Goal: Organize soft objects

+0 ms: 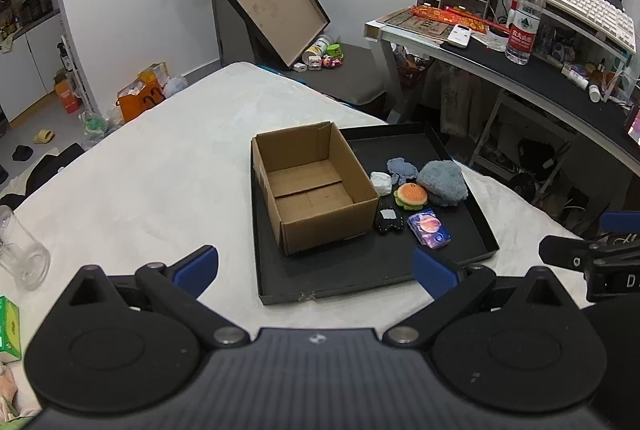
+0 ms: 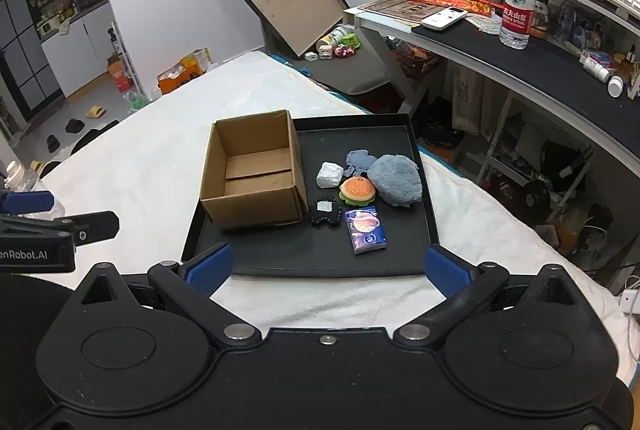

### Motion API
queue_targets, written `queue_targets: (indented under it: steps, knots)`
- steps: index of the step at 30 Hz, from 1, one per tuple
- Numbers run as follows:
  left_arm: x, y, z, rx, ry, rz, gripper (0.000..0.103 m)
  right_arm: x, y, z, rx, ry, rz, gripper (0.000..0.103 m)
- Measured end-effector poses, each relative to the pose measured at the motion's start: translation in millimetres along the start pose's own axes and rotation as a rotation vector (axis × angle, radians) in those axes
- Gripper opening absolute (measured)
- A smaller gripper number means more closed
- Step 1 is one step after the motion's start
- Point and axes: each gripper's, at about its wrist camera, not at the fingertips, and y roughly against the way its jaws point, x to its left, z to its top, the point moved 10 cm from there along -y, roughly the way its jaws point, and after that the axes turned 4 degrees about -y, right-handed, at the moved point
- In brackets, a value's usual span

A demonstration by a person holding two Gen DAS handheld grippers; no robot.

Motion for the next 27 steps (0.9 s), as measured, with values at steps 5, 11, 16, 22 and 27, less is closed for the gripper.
queue_targets:
  steps: [5, 11, 16, 22, 27]
  knots:
    - [4.6, -8.2, 4.7, 0.010, 0.009, -0.004, 0.103, -0.6, -6.0, 3.9, 0.007, -0.007, 0.008, 0.103]
    - [6.0, -19.8, 12.1, 0.021, -0.009, -0.018, 0.103, -5.5, -16.2, 9.3, 0.011, -0.017, 0.005, 0.103]
    - [8.2, -33.1, 17.0, 0.023, -0.021, -0.023, 0.103, -12.4, -27.5, 12.4, 0.017, -0.020, -0.001, 0.103]
    - [8.2, -51.4, 22.4, 0.044, -0.014, -0.045, 0.103, -22.5, -39.3, 20.6, 0.016, -0.041, -0.018, 0.103]
    - [9.4, -64.9, 28.7, 0.044, -0.009, -0.057, 0.103, -29.9, -51.1, 27.5, 0.012, -0.062, -0.004, 0.103]
